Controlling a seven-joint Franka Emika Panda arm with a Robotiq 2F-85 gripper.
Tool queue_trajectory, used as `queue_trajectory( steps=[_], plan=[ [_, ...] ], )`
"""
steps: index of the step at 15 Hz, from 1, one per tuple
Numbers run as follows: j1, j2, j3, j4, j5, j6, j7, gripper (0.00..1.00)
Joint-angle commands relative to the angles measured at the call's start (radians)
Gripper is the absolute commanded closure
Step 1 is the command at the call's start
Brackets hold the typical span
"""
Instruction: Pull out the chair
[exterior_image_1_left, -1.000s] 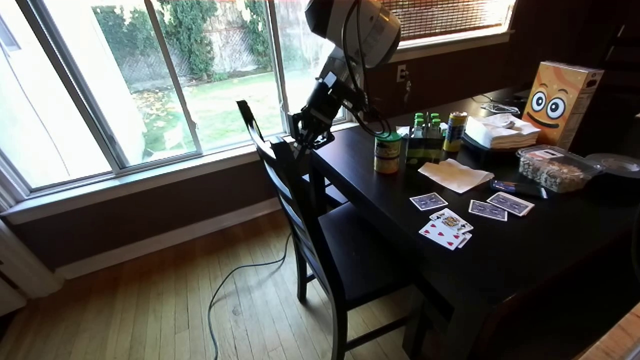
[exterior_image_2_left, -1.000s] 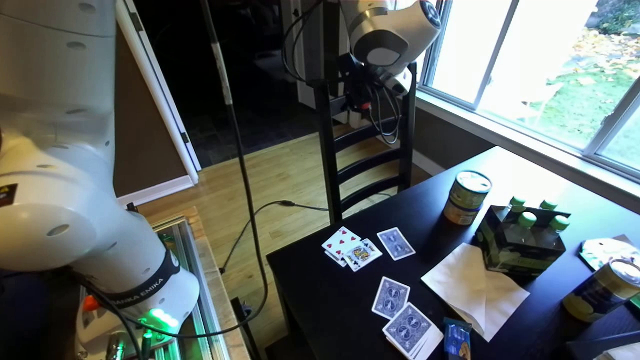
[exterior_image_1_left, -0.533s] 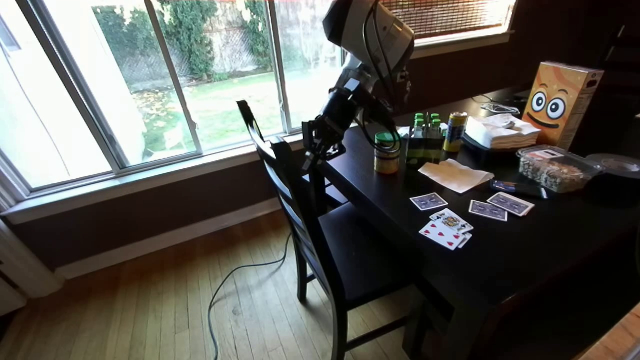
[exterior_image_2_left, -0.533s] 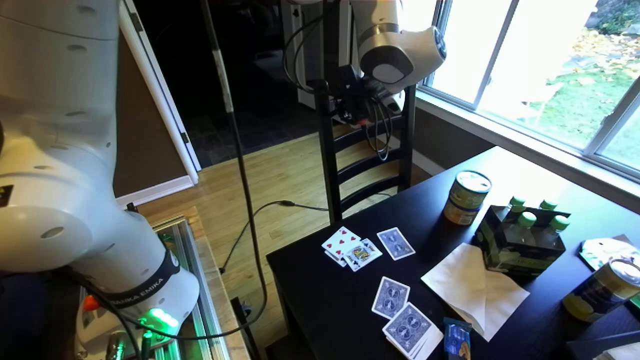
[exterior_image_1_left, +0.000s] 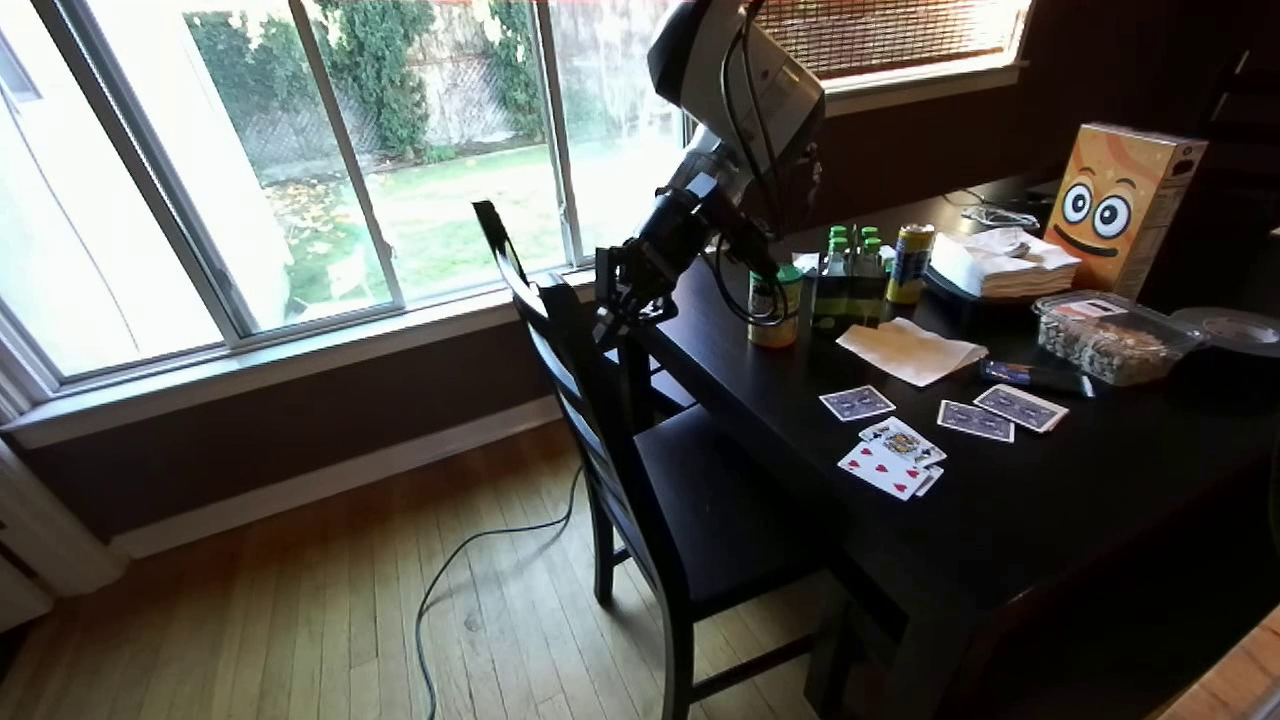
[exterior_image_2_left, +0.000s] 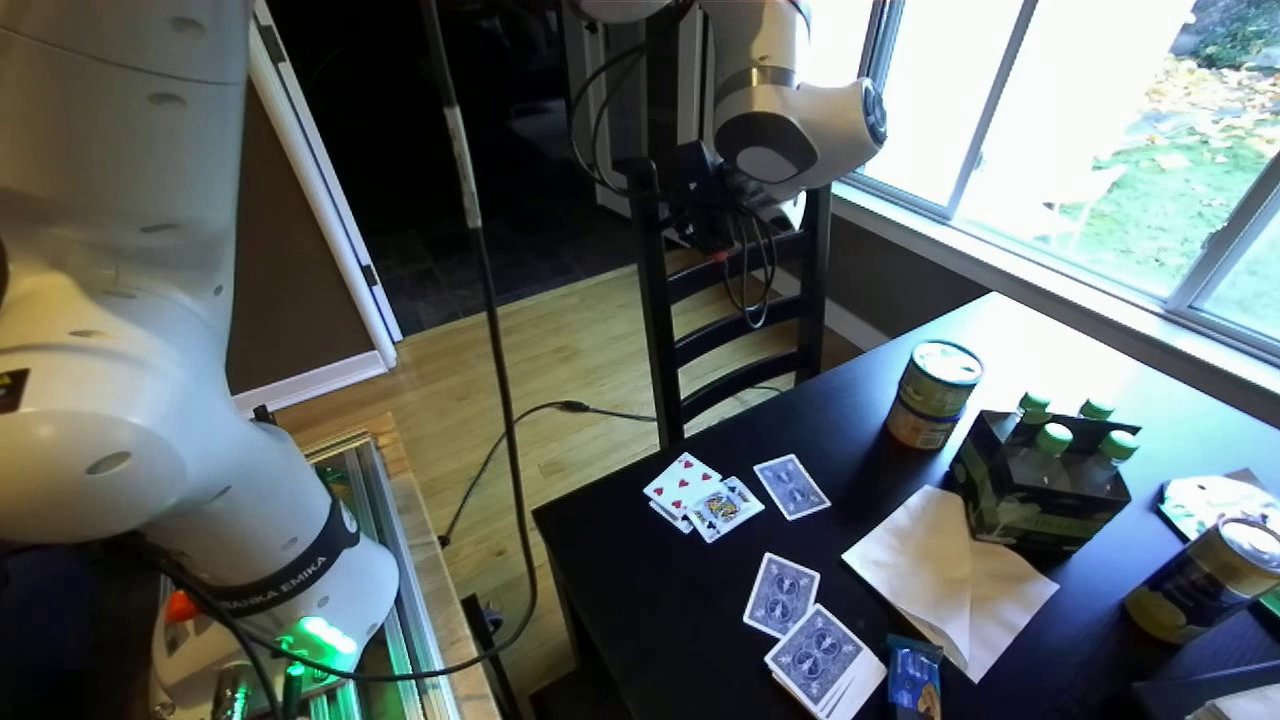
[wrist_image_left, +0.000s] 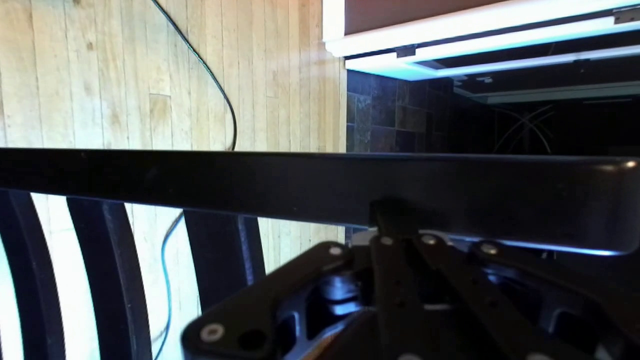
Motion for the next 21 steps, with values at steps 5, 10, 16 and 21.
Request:
queue_trajectory(
  steps=[5,10,16,21],
  plan=[
    [0.016,0.049,0.019,-0.003,0.22,0.072,-0.182,1.0],
    [0.029,0.083,0.02,0.016,0.312,0.047,-0.297,1.0],
    [0.053,0.104,0.008,0.035,0.362,0.025,-0.369,1.0],
    [0.062,0.091,-0.004,0.027,0.362,0.04,-0.37,1.0]
  ],
)
